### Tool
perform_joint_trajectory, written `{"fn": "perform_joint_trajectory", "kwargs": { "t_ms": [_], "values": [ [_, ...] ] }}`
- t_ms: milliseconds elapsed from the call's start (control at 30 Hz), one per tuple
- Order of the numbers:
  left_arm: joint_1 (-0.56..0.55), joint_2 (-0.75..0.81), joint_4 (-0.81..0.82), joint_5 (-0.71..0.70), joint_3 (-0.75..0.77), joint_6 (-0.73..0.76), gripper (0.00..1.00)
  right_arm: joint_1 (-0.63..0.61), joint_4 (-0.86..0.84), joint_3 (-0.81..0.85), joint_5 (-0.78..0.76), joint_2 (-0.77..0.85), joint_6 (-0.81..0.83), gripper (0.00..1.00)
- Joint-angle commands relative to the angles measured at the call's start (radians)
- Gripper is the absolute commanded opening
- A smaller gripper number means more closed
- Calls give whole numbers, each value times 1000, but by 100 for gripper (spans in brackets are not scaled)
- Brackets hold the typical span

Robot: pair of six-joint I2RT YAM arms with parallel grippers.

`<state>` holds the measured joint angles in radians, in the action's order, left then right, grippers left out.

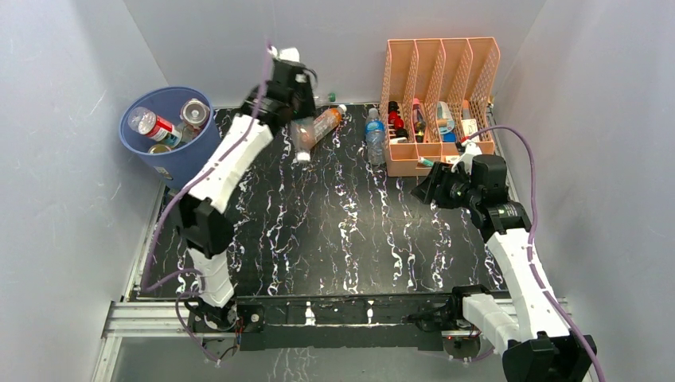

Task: Put the plastic bottles in the bin
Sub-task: Pick up the plastic bottle at the center of the board, then place the plastic bottle in the trash bin.

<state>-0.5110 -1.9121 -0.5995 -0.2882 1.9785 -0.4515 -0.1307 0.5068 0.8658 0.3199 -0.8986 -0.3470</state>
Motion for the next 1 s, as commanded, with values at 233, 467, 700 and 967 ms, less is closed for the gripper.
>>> {"fn": "perform_joint_trajectory", "kwargs": {
  "t_ms": [233, 467, 700, 967],
  "values": [
    [361, 263, -57, -124, 199, 271, 34, 2, -66, -64, 106, 22, 10, 67],
    [506, 430, 270, -327, -79, 397, 35, 1, -100, -111, 176, -21, 10, 67],
    [590, 464, 531, -376, -313, 425, 36, -2, -100, -102, 216, -77, 10, 67],
    [706, 382, 508, -289, -246, 360, 36, -26, -67, -66, 217, -167, 10, 67]
  ]
}}
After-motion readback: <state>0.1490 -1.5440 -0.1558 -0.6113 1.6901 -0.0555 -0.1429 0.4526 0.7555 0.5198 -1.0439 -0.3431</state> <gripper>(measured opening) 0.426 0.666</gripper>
